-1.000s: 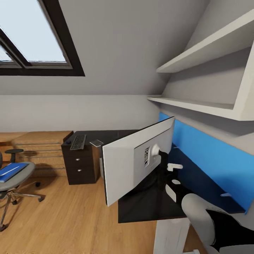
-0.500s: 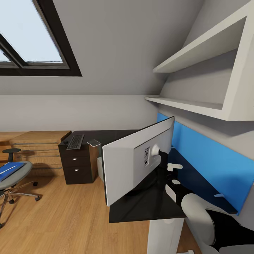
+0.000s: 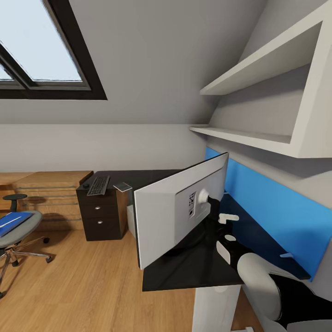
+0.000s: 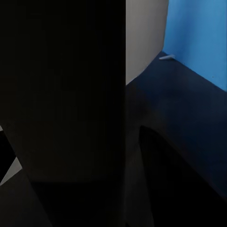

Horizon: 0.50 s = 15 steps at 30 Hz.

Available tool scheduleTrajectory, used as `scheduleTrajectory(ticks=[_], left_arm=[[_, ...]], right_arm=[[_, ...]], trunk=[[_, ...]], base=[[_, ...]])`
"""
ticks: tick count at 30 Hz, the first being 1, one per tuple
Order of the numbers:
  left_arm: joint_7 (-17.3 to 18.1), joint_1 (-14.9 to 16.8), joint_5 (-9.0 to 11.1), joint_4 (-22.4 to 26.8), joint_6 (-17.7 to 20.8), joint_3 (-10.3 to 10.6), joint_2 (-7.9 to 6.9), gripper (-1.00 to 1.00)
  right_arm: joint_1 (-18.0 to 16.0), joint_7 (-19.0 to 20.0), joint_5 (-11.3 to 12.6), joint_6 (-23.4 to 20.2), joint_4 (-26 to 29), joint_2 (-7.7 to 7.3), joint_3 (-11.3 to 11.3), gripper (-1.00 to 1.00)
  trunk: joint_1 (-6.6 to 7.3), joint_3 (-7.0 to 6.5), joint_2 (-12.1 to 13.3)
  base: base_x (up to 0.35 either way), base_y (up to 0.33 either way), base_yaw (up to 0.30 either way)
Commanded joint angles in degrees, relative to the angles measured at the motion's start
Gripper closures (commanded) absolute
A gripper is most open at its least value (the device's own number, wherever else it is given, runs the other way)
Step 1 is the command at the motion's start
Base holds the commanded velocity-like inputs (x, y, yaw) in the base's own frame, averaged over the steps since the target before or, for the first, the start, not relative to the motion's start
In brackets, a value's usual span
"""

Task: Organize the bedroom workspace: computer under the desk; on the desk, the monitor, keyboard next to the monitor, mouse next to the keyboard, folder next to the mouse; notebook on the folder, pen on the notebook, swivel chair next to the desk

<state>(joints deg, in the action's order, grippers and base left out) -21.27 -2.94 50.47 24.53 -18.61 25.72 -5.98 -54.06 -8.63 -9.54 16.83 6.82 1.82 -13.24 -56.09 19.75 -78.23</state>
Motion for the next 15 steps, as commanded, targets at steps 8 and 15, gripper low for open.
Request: scheduleTrajectory(ticks=[8, 15], left_arm=[[-0.4, 0.0, 0.4, 0.2, -0.2, 0.5, -0.08, -1.00], [-0.4, 0.0, 0.3, 0.2, -0.5, 0.4, -0.08, -1.00]], right_arm=[[-0.1, -0.3, -0.7, 0.2, 0.0, 0.02, 0.2, 1.00], [-0.1, -0.4, -0.7, 0.3, 0.0, 0.06, 0.2, 1.00]], trunk=[[0.00, 0.05, 0.0], [0.00, 0.05, 0.0]], base=[[0.000, 0.000, 0.000], [0.000, 0.000, 0.000]])
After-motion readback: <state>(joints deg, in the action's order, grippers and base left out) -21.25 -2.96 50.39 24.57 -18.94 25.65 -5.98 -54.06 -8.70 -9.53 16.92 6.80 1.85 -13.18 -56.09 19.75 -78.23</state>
